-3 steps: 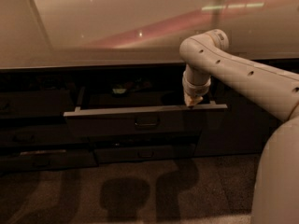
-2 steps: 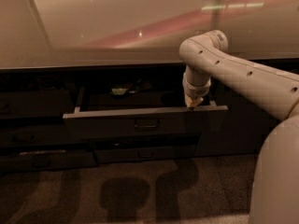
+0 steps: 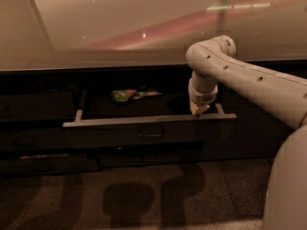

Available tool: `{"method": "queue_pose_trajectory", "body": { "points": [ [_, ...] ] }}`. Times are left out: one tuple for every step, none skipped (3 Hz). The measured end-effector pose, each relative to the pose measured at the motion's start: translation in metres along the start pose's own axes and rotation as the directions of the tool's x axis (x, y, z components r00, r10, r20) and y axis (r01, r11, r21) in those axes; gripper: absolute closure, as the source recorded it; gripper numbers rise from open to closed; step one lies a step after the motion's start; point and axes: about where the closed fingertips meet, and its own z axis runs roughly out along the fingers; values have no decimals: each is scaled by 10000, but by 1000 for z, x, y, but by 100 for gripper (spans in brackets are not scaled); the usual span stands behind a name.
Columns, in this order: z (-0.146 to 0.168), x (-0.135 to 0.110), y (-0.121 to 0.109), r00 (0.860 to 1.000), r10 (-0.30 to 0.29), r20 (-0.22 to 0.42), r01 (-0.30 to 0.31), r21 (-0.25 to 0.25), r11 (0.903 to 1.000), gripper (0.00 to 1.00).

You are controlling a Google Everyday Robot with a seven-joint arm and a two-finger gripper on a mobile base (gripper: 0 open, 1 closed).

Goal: Open top drawer

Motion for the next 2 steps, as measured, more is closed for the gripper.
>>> {"method": "queue_pose_trajectory", "body": {
  "points": [
    [-1, 0, 0, 10000, 0, 1, 0, 0, 10000, 100],
    [11, -6, 24, 9997, -118, 190, 122, -245, 9996, 100]
  ]
}}
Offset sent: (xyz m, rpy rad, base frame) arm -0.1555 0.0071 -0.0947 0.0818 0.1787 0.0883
